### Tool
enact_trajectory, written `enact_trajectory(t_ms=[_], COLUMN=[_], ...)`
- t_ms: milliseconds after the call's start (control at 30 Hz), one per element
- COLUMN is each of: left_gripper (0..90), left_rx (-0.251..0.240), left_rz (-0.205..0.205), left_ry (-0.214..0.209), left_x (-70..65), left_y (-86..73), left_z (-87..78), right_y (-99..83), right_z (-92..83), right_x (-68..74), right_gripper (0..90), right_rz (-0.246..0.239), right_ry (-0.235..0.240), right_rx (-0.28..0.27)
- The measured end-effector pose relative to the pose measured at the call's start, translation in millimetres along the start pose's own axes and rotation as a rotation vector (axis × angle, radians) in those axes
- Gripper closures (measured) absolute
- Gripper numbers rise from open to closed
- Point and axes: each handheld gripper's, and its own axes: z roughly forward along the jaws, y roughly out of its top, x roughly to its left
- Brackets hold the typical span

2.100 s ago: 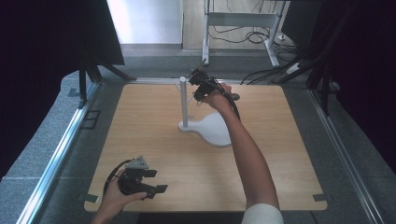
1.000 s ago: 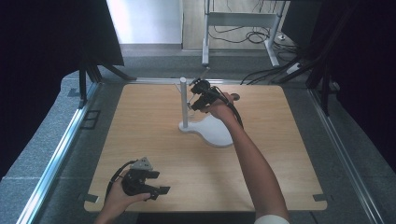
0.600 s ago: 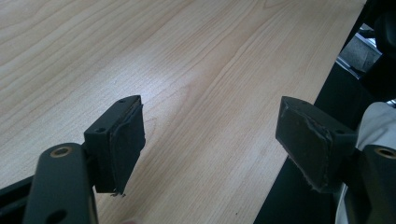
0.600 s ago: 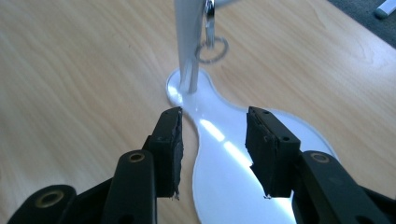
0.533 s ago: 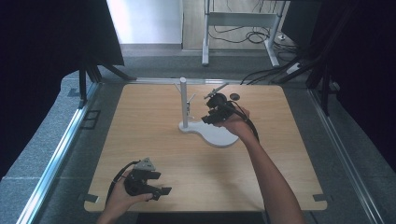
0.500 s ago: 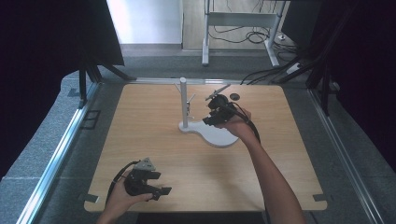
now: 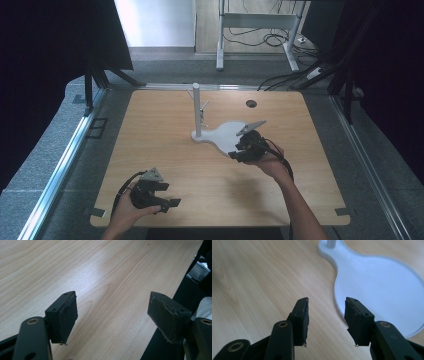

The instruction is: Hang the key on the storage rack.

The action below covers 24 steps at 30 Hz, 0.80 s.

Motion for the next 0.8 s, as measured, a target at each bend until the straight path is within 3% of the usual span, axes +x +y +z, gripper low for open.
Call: enact_trajectory(t_ms=[200,333,433,500,800], left_gripper=[24.4,24.4,24.4,24.4,24.4], left_rx=[0.004,0.009,0.012,0.012,0.007], left_rz=[-0.001,0.0,0.0,0.002,0.006], left_ry=[0.006,0.011,0.014,0.014,0.016], left_x=[0.7,0.0,-0.8,-0.8,-0.7], left_y=[-0.1,0.0,0.3,0.4,1.1], left_z=[-0.4,1.4,1.8,1.6,0.7], right_y=[-42.4,-57.4,-67.1,-69.6,-81.5], right_z=[-1.0,-1.6,-0.7,0.8,-1.8], right_x=[7.4,11.4,15.2,16.8,13.2], right_gripper=[53.8,53.5,53.1,52.3,50.0], right_rz=[0.029,0.037,0.051,0.042,0.085], right_ry=[0.006,0.022,0.042,0.042,-0.004], right_rx=[-0.022,-0.038,-0.053,-0.034,-0.064])
